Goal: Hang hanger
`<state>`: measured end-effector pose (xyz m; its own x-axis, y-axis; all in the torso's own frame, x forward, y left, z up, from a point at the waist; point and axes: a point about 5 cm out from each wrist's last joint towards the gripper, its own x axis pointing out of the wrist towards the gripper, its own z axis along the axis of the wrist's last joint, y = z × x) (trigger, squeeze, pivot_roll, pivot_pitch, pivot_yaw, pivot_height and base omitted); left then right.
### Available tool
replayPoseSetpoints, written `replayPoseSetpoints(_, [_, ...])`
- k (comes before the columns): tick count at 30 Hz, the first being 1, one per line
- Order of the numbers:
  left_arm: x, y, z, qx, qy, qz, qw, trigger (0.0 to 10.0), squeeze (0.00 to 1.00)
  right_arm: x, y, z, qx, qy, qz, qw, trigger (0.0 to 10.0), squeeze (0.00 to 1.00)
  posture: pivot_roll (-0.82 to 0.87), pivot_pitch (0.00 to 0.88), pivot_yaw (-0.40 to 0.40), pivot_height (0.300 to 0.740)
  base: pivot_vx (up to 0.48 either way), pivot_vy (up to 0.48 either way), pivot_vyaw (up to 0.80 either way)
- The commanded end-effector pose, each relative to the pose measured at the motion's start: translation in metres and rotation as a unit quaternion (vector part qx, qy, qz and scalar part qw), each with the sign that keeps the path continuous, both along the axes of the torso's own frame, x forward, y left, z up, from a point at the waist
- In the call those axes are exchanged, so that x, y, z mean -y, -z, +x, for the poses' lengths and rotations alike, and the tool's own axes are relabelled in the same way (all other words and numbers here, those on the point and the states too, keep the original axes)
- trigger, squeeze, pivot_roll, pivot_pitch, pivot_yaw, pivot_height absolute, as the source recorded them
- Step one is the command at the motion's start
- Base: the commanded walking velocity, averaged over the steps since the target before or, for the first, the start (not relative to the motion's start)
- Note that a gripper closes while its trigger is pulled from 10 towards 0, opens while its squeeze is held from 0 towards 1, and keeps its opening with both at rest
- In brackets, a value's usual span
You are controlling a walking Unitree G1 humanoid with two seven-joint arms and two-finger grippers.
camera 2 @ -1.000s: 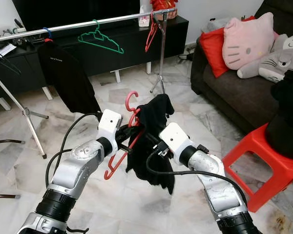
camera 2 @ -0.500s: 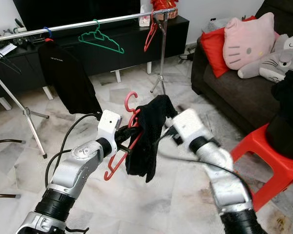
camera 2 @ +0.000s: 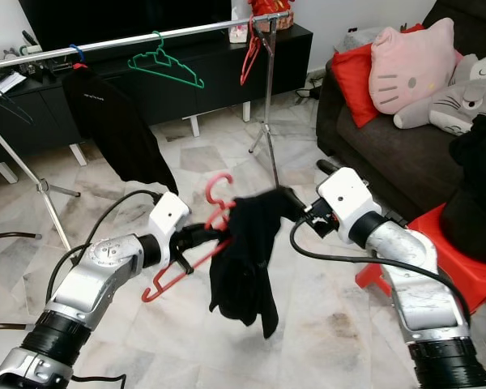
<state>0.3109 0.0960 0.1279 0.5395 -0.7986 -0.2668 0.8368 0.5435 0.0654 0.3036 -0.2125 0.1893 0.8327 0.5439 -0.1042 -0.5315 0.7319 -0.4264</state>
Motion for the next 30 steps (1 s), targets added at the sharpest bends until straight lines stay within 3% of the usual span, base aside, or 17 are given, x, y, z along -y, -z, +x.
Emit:
replayPoseSetpoints(1, [0.005,-0.004,-0.005,0.012,0.05,-0.005,0.999,10.0,0.0,0.008,-0.009,-0.001,-0.01,-0.033,0.013,0.999,10.0,0.0,-0.16,0.035,0.032,0.74,0.0,0.0,0.0])
replayPoseSetpoints(5, [0.011,0.003,-0.02,-0.001,0.134,0.007,0.991,10.0,0.0,0.013,-0.008,-0.004,-0.052,-0.093,0.025,0.994,10.0,0.0,-0.17,0.027,0.035,0.74,0.0,0.0,0.0])
replayPoseSetpoints(9, [0.016,0.005,-0.03,-0.011,0.196,0.017,0.98,10.0,0.0,0.017,0.015,-0.01,-0.133,-0.152,-0.023,0.979,10.0,0.0,-0.17,0.018,0.033,0.74,0.0,0.0,0.0])
replayPoseSetpoints(13, [0.016,0.004,-0.035,-0.018,0.231,0.02,0.973,10.0,0.0,0.011,0.023,-0.015,-0.163,-0.192,-0.034,0.967,10.0,0.0,-0.16,0.015,0.031,0.74,0.0,0.0,0.0])
replayPoseSetpoints(20, [0.022,0.001,-0.039,-0.017,0.262,0.009,0.965,10.0,0.0,0.002,0.037,-0.026,-0.216,-0.269,-0.042,0.938,10.0,0.0,-0.16,0.007,0.02,0.74,0.0,0.0,0.0])
replayPoseSetpoints(24, [0.028,-0.001,-0.043,-0.025,0.285,0.004,0.958,10.0,0.0,0.011,0.045,-0.034,-0.261,-0.3,-0.072,0.915,10.0,0.0,-0.16,0.006,0.008,0.74,0.0,0.0,0.0])
replayPoseSetpoints(30, [0.03,0.001,-0.048,-0.03,0.303,0.016,0.952,10.0,0.0,0.022,0.034,-0.033,-0.279,-0.32,-0.078,0.902,10.0,0.0,-0.16,0.0,-0.011,0.74,0.0,0.0,0.0])
